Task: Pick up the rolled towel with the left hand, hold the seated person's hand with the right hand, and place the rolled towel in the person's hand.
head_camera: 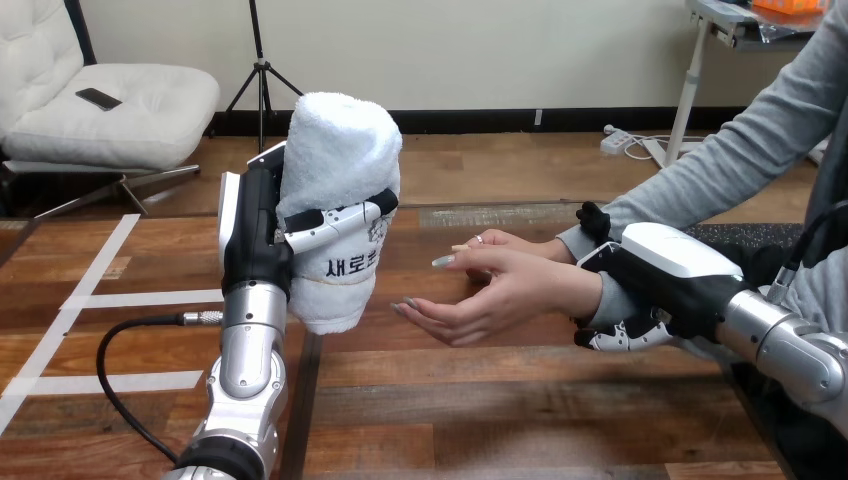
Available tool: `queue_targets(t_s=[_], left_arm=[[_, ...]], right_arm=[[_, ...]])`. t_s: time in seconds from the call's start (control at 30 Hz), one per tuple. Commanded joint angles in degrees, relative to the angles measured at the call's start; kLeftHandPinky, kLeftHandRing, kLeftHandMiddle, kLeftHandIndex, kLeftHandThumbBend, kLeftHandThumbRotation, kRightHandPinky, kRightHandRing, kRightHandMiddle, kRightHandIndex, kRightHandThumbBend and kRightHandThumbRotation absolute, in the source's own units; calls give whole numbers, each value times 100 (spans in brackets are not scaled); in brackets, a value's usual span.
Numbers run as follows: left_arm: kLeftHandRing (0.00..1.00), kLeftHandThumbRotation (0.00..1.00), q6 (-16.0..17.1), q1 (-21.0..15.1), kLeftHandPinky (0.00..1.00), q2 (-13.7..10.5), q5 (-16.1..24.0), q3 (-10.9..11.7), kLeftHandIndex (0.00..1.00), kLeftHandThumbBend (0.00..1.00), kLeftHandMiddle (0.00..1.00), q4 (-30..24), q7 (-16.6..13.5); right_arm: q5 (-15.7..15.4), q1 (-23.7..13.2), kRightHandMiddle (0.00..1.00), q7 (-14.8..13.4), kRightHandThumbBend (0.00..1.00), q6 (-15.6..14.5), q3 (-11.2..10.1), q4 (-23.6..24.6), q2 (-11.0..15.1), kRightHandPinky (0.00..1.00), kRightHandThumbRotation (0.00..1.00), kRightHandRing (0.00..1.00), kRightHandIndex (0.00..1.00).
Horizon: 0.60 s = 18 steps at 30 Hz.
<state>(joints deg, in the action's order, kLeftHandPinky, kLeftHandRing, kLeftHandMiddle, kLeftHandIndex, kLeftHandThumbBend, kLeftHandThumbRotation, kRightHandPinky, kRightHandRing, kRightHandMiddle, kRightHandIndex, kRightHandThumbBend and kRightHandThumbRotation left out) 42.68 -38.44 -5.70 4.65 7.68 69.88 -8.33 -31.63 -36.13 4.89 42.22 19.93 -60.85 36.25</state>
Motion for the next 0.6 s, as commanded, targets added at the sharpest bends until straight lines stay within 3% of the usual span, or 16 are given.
queue_targets(t_s=[0.0, 0.57], left_arm=[[40, 0, 112, -504, 37, -47, -6, -21, 41, 59, 43, -121, -18], [40, 0, 114, -496, 37, -71, 5, -17, 42, 60, 43, -126, -55]], right_arm=[[47, -301, 42, 40, 49, -2, -33, 179, -73, 32, 5, 36, 48], [6, -349, 43, 90, 47, -28, -7, 208, -99, 33, 0, 37, 49]])
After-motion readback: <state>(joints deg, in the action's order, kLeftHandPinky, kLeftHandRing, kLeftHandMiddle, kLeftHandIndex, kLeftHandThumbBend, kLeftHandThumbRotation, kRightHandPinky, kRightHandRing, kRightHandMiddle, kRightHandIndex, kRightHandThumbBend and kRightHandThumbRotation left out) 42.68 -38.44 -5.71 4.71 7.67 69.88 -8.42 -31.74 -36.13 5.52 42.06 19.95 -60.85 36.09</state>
